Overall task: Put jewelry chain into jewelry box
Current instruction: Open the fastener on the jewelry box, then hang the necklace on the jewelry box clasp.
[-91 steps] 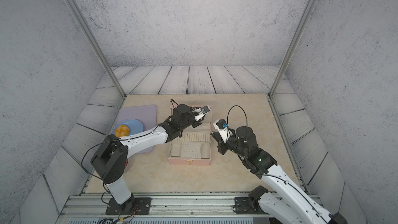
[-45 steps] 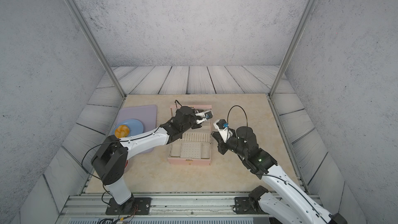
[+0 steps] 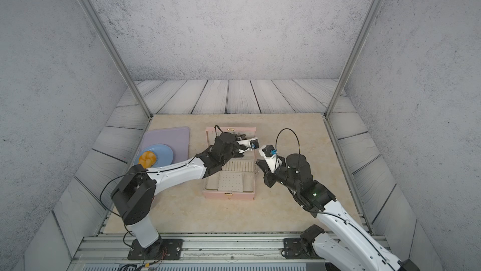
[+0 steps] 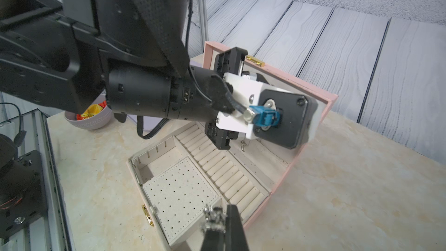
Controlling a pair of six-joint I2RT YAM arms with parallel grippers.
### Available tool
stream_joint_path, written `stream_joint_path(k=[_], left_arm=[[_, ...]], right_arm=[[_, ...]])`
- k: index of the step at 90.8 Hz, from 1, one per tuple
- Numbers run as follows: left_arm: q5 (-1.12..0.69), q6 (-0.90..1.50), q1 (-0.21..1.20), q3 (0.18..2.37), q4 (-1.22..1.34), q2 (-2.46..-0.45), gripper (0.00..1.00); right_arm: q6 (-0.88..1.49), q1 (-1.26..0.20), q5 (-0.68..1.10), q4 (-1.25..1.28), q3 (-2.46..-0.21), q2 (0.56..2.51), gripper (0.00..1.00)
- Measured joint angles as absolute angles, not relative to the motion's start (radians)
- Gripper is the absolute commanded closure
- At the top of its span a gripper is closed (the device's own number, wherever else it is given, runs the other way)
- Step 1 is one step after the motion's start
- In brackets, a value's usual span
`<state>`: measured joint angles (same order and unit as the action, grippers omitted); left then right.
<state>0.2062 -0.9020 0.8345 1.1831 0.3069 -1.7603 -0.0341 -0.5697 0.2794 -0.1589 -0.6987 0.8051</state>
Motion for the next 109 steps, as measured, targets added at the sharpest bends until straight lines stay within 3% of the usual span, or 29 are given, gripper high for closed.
stream_joint_path(k=[18,35,46,59,77,109], left_arm=[[0.215,-0.915,0.838,1.174,0.319,-1.758,0.83],[0.216,-0.906,0.839,1.168,0.322,-1.754,0.8],[0.199,-0.867,0.839,1.168,0.302,-1.74,0.73],[0.146,-0.768,0.84,1.168,0.21,-1.684,0.56],[0.048,-0.572,0.84,1.09,0.106,-1.497,0.42],[-0.136,-0.11,0.84,0.893,0.155,-1.219,0.39]], right_arm=[[-0.033,-0.566,0.279,-0.159,-0.699,0.805,1.0],[-0.033,-0.566,0.279,-0.159,-0.699,0.805,1.0],[-0.033,-0.566,0.278,-0.159,-0.699,0.805,1.0],[-0.033,-0.566,0.276,-0.162,-0.699,0.808,1.0],[-0.039,-0.566,0.26,-0.171,-0.701,0.822,1.0],[-0.051,-0.566,0.221,-0.242,-0.781,0.897,1.0]])
